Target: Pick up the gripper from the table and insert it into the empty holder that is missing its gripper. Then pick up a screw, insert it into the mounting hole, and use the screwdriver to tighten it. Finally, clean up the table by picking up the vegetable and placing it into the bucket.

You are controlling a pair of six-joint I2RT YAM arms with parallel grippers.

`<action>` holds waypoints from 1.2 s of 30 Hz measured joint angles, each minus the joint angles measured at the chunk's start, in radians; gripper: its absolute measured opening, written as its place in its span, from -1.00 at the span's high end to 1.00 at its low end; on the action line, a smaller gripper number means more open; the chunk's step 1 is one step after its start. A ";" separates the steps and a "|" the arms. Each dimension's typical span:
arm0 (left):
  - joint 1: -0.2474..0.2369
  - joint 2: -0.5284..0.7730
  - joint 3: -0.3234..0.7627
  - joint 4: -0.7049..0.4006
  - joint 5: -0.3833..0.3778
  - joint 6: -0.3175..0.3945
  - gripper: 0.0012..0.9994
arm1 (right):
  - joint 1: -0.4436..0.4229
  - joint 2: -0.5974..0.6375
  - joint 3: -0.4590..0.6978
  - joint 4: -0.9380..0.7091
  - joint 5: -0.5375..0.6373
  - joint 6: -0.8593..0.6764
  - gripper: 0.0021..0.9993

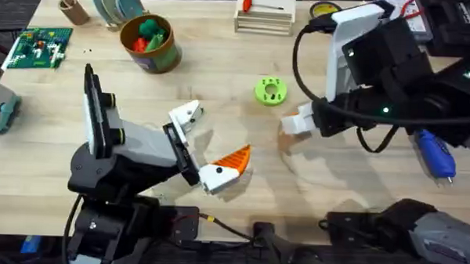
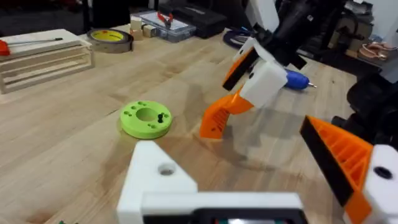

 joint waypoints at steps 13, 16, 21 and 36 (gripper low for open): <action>0.000 0.000 0.000 0.000 0.000 0.000 -0.99 | 0.013 0.063 0.002 0.036 0.000 -0.015 -0.50; 0.000 0.000 0.000 0.000 0.000 0.000 -0.99 | 0.013 0.063 0.002 0.046 0.000 -0.016 -0.37; 0.000 0.000 0.000 0.000 0.000 0.000 -0.99 | 0.013 0.063 0.002 0.003 0.000 -0.018 -0.26; 0.000 0.000 0.000 0.000 0.000 0.000 -0.99 | 0.013 0.063 0.002 0.031 0.000 -0.019 -0.04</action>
